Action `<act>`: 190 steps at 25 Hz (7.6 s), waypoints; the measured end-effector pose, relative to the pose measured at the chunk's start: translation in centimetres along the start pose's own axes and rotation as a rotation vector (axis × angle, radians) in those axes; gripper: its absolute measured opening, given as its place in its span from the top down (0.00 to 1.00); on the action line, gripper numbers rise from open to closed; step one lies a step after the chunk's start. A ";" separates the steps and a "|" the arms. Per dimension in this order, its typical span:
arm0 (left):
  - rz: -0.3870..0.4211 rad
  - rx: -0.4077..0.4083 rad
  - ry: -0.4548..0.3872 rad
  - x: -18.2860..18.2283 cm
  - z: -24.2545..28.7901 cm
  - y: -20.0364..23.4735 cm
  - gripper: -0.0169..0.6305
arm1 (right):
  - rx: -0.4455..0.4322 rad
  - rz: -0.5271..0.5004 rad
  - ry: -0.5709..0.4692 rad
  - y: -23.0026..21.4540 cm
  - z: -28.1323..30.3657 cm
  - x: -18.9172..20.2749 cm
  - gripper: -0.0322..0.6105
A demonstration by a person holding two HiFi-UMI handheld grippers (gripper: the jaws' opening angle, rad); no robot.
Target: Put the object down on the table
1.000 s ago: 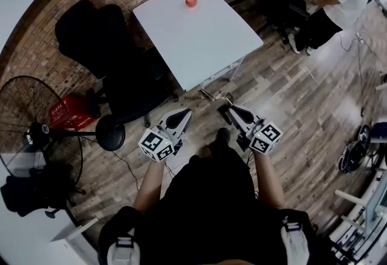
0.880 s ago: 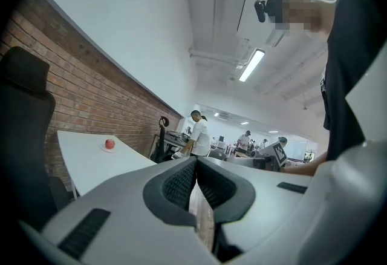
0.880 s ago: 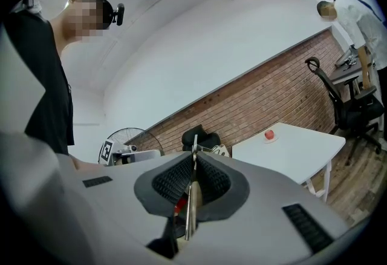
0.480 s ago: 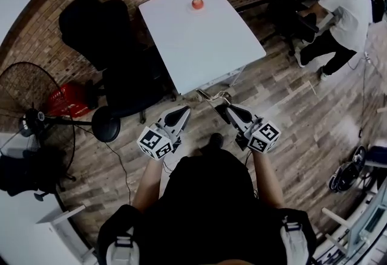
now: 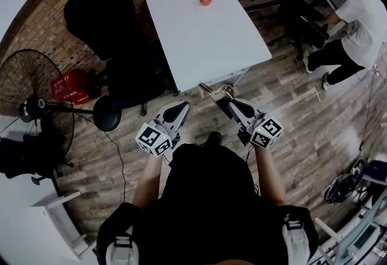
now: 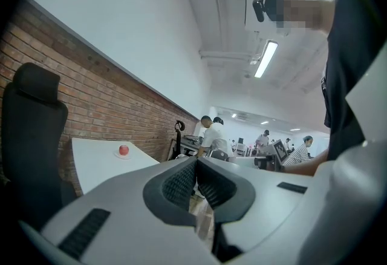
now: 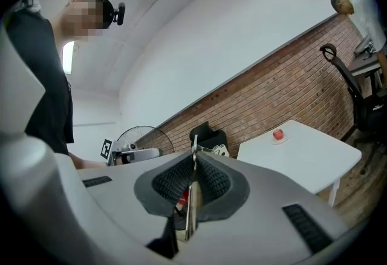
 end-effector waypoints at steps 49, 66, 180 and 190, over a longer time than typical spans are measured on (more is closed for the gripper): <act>-0.061 0.174 0.045 -2.6 15.9 21.9 0.94 | 0.202 -0.028 0.011 -15.5 17.3 -1.2 0.92; -0.082 0.222 0.086 -3.6 18.3 28.0 0.94 | 0.328 0.011 0.058 -21.7 22.6 1.7 0.92; -0.029 -0.169 0.068 -1.6 21.7 23.9 0.94 | 0.318 -0.018 0.541 -42.6 23.3 13.7 0.69; -0.033 -0.148 0.067 -0.9 22.6 23.4 0.94 | 0.331 0.043 0.515 -42.1 20.7 12.8 0.74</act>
Point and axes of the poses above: the fingertips, and each gripper's own axes: z forward along the fingers, y to its left, x out of its underside, the point moved 5 cm from there along -z, backward along the fingers, and after that the axes turned 14 degrees about -y, right-handed, at the moved point
